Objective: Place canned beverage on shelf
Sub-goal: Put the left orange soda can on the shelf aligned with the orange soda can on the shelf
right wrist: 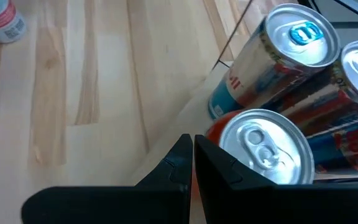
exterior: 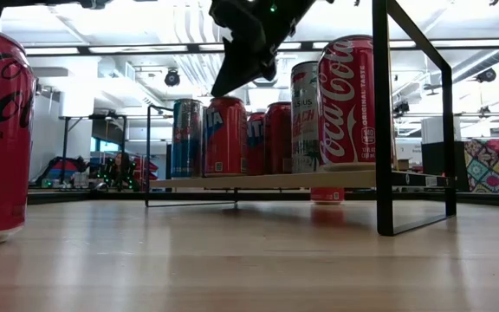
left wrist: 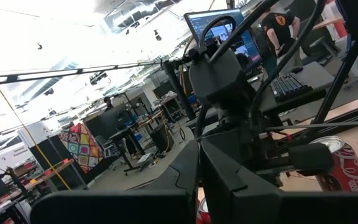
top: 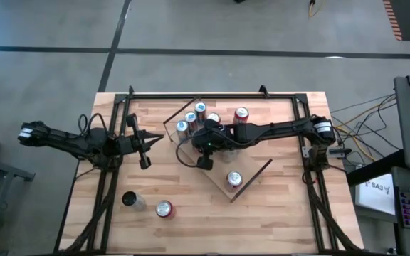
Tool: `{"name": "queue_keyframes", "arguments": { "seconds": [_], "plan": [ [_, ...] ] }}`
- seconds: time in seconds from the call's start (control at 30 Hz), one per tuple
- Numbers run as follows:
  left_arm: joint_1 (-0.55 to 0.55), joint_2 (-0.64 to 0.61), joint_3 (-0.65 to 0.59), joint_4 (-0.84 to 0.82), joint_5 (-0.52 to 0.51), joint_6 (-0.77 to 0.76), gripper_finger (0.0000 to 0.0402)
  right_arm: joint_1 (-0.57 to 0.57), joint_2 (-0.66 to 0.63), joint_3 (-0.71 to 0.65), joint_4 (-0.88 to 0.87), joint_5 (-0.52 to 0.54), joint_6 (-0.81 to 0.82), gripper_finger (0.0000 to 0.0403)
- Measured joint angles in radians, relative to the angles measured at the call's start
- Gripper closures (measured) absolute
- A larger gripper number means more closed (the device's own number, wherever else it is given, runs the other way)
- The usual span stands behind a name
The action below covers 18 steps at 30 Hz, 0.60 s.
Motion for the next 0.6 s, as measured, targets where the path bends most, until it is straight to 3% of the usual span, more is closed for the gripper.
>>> {"name": "queue_keyframes", "arguments": {
  "seconds": [0.33,0.6],
  "plan": [
    [0.000,0.000,0.000,0.000,0.000,0.000,0.0402,-0.010,0.000,0.000,0.000,0.098,0.000,0.0394],
    [0.000,0.000,0.000,0.000,0.000,0.000,0.0402,-0.004,-0.002,0.023,-0.032,0.085,0.014,0.0394]
  ]
}}
